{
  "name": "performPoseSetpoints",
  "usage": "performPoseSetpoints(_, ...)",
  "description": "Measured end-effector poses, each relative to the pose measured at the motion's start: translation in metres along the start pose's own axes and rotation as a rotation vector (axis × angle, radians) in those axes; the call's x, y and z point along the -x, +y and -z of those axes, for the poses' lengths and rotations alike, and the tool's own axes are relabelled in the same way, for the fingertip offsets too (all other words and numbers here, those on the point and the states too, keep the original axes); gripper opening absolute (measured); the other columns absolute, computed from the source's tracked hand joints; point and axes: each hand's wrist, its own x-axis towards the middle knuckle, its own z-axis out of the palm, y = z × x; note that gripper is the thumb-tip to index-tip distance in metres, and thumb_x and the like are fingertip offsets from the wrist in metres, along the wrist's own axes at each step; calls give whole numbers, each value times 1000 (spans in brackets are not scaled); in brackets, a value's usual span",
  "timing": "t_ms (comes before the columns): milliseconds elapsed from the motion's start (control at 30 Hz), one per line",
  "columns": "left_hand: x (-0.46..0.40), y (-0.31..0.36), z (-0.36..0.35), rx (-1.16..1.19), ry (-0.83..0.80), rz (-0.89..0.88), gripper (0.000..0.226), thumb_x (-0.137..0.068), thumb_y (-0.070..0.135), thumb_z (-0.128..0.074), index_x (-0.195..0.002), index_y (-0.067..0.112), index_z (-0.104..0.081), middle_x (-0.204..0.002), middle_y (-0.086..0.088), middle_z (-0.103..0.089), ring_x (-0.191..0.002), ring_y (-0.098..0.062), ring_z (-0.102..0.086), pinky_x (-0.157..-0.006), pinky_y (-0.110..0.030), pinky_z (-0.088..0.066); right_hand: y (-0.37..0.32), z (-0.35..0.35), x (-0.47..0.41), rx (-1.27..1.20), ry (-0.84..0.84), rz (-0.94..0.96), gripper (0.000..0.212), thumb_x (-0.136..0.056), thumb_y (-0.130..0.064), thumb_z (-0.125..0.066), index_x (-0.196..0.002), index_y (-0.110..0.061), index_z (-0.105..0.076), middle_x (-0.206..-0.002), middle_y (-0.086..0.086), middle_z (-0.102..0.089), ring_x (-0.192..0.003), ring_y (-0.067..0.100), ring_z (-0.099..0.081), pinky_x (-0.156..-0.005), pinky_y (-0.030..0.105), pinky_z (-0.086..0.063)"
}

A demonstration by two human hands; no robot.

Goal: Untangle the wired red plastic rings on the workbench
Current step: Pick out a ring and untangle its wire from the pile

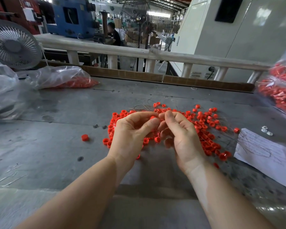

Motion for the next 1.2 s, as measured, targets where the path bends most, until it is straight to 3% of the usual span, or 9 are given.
performPoseSetpoints(100, 4, 1, -5, -57, -63, -34, 11, -75, 16, -69, -83, 21, -73, -76, 4, -74, -72, -6, -69, -67, -14, -52, 2, -2, 0, 111, -59, 135, 40, -90, -44, -47, -87, -9, -65, -63, -1, -59, -59, 7, -55, -54, 19, -43)
performPoseSetpoints(167, 6, 2, -7, -68, -104, -22, 11, -78, 12, -68, -75, 22, -73, -68, 5, -72, -64, -3, -66, -60, -12, -49, 3, -5, 2, 195, -112, 175, 53, -89, -51, -44, -81, -2, -64, -71, 18, -61, -70, 21, -57, -64, 40, -48)
performPoseSetpoints(267, 7, -1, -6, -113, -128, 12, 14, -83, 2, -66, -72, 9, -71, -60, 2, -67, -54, -2, -59, -52, -11, -44, 4, -9, 4, 278, -55, 214, 68, -78, -60, -47, -66, 7, -53, -62, 26, -48, -61, 24, -45, -62, 50, -42)
performPoseSetpoints(400, 6, -2, -8, -68, -121, 57, 8, -83, -5, -63, -77, -6, -68, -72, -26, -66, -64, -20, -59, -59, -23, -51, 4, -8, 6, 353, 15, 268, 69, -76, -60, -48, -57, 6, -50, -54, 23, -47, -53, 34, -46, -54, 48, -42)
performPoseSetpoints(733, 7, -3, -9, -30, -106, 68, 19, -82, -3, -65, -69, 9, -71, -67, -11, -69, -63, -19, -62, -60, -23, -54, 5, -9, 5, 365, 76, 271, 54, -84, -45, -54, -53, 0, -53, -49, 17, -49, -52, 34, -48, -53, 47, -44)
performPoseSetpoints(833, 6, -3, -9, 16, -108, 95, 9, -78, 6, -70, -72, 12, -73, -67, -5, -70, -63, -11, -64, -58, -20, -51, 6, -8, 2, 320, 27, 237, 48, -86, -47, -49, -52, -12, -54, -48, -4, -46, -51, 12, -43, -51, 31, -37)
performPoseSetpoints(967, 1, -3, -6, 219, -71, 160, 17, -70, 20, -67, -83, 14, -76, -74, -7, -71, -69, -17, -66, -66, -28, -53, 5, -3, -1, 108, 13, 84, 63, -90, -53, -45, -71, 5, -61, -52, 5, -50, -47, 12, -44, -43, 22, -34)
performPoseSetpoints(1067, -2, -3, -3, 291, -6, 217, 18, -68, 19, -66, -82, 15, -77, -87, -7, -74, -84, -21, -66, -80, -36, -55, 0, 0, 0, -25, -74, -10, 41, -86, -47, -50, -77, -13, -70, -59, 4, -64, -49, 11, -56, -42, 18, -39)
performPoseSetpoints(1200, -2, -1, -1, 372, -4, 230, 18, -68, 15, -66, -83, 11, -75, -78, -7, -73, -70, -14, -68, -61, -23, -54, -2, 2, 0, 5, -163, 1, 12, -76, -29, -69, -80, -19, -73, -67, 2, -65, -58, 10, -56, -47, 18, -41)
